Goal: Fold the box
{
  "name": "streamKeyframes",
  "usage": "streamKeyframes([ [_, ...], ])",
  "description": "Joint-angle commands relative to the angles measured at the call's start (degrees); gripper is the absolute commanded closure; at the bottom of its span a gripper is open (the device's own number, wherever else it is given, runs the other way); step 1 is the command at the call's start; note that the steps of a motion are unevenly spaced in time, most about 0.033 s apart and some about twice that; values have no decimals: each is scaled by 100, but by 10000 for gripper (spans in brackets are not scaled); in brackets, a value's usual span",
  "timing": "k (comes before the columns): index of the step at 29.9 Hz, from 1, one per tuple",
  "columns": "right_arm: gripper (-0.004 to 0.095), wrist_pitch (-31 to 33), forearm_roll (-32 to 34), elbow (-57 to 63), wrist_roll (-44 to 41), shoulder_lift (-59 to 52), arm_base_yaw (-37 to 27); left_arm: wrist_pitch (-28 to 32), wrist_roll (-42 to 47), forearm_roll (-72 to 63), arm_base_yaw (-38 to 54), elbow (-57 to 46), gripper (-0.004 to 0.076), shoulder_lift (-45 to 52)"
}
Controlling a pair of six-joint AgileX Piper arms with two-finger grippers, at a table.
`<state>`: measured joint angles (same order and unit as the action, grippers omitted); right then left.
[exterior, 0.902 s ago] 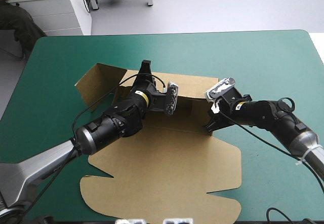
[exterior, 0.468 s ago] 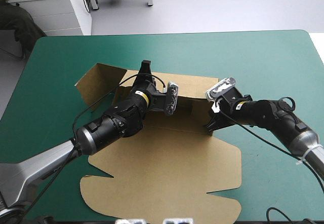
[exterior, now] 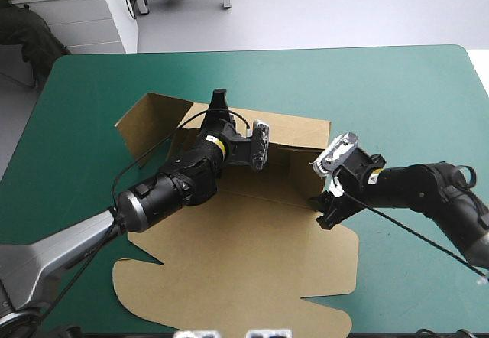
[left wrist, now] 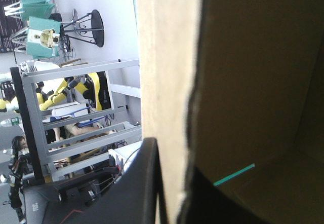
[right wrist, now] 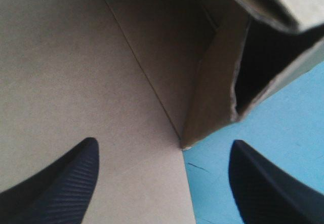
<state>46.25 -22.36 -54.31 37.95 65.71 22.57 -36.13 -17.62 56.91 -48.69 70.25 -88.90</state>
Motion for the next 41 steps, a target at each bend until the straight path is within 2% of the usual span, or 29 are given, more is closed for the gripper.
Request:
streamKeyframes([
  [1, 141, -301, 354, -145, -285, -630, 7, -207, 494, -317, -28, 272, 731, 67],
  [7, 141, -406, 1553, -145, -1282, -1097, 7, -245, 767, -390, 167, 710, 731, 67],
  [10, 144, -400, 1805, -145, -1552, -1164, 7, -322, 851, -440, 405, 798, 731, 67],
  [18, 143, -740, 1788, -145, -1778, -1164, 7, -654, 958, -483, 798, 822, 727, 67],
  [32, 150, -921, 1715, -145, -1752, -1164, 7, -532, 958, -837, 820, 1310, 724, 67],
  [35, 176, -1147, 1615, -145, -1779, -1164, 7, -431, 958, -1027, 820, 1310, 724, 67],
  [39, 228, -1584, 1539, -167, -2360, -1110, 7, -309, 919, -1167, 820, 1299, 725, 51],
  [41, 304, -1664, 1566, -190, -2416, -1033, 7, -295, 840, -1157, 820, 1299, 725, -16],
])
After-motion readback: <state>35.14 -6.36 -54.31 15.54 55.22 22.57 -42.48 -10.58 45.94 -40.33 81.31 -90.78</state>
